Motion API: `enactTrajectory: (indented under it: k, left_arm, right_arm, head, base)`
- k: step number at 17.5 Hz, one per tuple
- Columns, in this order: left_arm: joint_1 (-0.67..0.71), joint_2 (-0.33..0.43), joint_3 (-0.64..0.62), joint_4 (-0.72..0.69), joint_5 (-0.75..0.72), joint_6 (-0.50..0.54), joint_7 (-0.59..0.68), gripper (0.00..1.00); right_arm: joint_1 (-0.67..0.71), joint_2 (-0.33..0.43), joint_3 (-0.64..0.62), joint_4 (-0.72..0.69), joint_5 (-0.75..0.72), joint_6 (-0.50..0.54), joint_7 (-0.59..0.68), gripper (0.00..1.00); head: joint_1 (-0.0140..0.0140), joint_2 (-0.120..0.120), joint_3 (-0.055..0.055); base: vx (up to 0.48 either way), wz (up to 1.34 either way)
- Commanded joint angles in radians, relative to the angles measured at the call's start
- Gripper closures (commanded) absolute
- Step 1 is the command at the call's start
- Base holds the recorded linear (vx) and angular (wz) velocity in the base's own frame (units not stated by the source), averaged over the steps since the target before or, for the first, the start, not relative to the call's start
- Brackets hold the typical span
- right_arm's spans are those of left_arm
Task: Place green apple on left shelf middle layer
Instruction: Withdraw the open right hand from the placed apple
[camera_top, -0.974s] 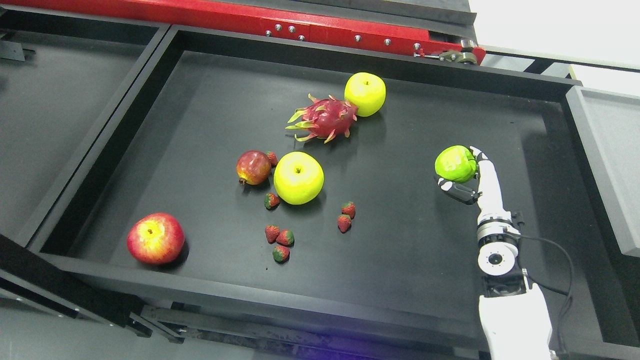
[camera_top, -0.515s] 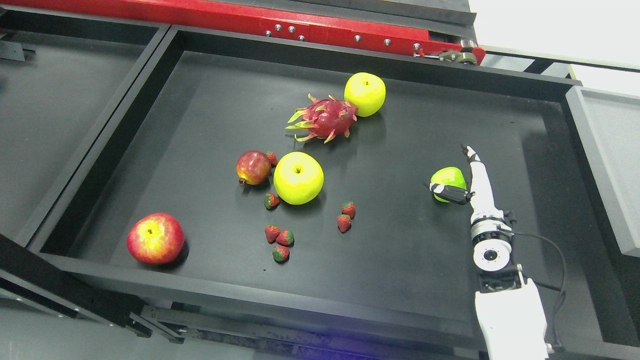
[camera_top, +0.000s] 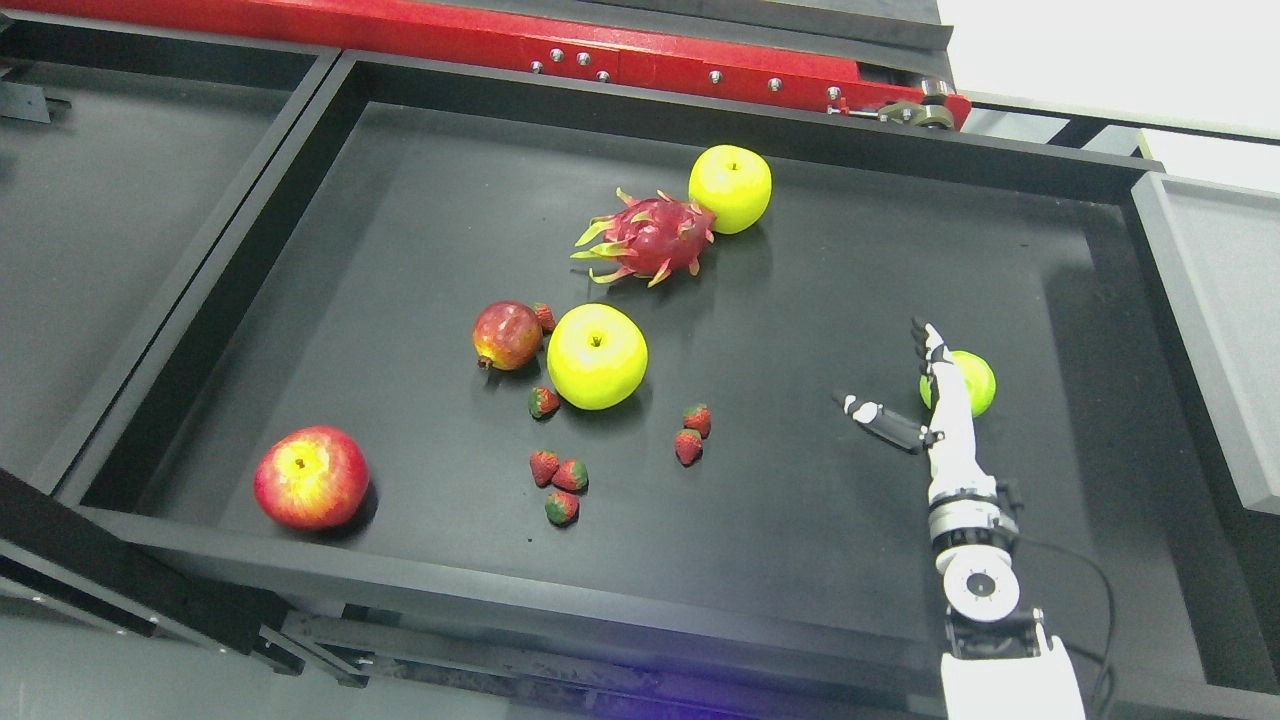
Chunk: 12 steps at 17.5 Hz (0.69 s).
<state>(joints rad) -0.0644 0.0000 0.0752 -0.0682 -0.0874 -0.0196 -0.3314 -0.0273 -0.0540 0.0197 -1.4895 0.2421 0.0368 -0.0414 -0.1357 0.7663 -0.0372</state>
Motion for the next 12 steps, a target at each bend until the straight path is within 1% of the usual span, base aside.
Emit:
enactTrajectory:
  k: [1, 6, 9, 12]
  left_arm:
    - [0.0, 0.017, 0.0, 0.001, 0.0, 0.0, 0.0, 0.0]
    - [0.0, 0.017, 0.0, 0.001, 0.0, 0.0, 0.0, 0.0]
    - [0.0, 0.017, 0.0, 0.001, 0.0, 0.0, 0.0, 0.0]
    - [0.0, 0.017, 0.0, -0.001, 0.0, 0.0, 0.0, 0.0]
  right_arm:
    - [0.179, 0.037, -0.032, -0.209, -0.142, -0.077, -0.003, 0.0]
    - [0.179, 0.037, -0.021, -0.207, -0.152, -0.075, -0.029, 0.0]
    - [0.109, 0.037, -0.027, -0.192, -0.148, -0.045, -0.028, 0.0]
    - [0.087, 0.037, -0.029, -0.181, -0.147, -0.041, -0.028, 0.0]
  head:
    - [0.0, 0.0, 0.0]
    - [0.0, 0.0, 0.0]
    - [0.0, 0.0, 0.0]
    - [0.0, 0.0, 0.0]
  base:
    - [0.0, 0.0]
    - [0.0, 0.0]
    - [0.0, 0.0]
    - [0.0, 0.0]
